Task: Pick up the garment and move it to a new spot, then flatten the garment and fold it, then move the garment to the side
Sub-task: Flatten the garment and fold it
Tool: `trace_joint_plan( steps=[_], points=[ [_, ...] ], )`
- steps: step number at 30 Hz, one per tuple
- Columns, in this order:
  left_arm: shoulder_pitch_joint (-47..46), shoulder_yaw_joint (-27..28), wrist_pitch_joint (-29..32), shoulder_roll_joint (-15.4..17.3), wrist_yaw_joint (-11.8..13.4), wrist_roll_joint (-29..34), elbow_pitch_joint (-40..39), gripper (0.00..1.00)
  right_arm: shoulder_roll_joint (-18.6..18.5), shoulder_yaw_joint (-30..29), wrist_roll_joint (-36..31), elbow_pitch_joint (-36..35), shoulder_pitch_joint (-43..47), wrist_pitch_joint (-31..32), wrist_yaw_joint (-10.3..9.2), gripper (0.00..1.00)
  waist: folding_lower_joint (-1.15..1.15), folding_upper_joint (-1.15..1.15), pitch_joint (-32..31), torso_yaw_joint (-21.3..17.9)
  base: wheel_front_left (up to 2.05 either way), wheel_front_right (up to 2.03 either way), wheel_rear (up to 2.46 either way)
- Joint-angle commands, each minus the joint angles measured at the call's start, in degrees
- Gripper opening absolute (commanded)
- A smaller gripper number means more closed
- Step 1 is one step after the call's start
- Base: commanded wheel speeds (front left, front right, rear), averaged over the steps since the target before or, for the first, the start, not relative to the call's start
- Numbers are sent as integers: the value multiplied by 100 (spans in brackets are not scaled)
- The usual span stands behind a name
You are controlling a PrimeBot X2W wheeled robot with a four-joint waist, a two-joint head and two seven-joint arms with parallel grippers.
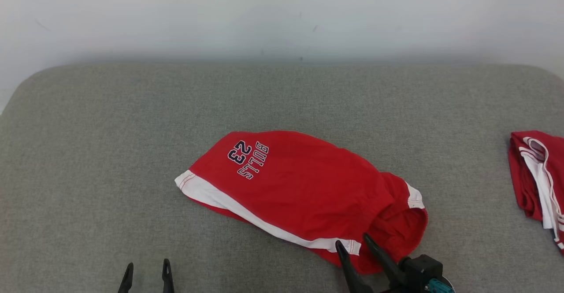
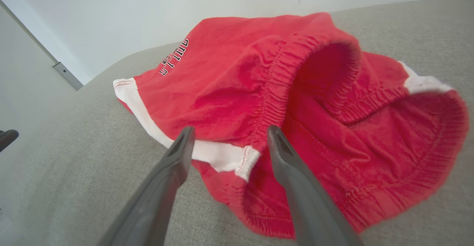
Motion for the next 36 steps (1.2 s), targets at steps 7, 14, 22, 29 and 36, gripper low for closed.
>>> trace_joint_plan(
  steps=[7,14,22,29,36],
  points=[
    [-143,-71,-19,-2,48,-86,-12,100,-74,-34,181,20,48,2,-16,100,-1,0,121,1,0,0,0],
    [-191,-117,-19,-3,68,-106,-3,100,-26,77,228,31,93,2,-16,81,-1,0,178,-24,0,0,0],
    [-261,-166,-19,-3,95,-132,19,100,-66,171,294,114,22,2,-16,19,-1,0,226,-11,0,0,0],
    [-293,-150,-18,-3,116,-174,9,100,-243,108,318,102,-29,2,-16,0,-1,0,271,-151,0,0,0],
    [-475,-113,-18,-2,-24,-303,92,100,-668,72,277,-157,152,2,-16,0,-1,0,278,-440,0,0,0]
  ],
)
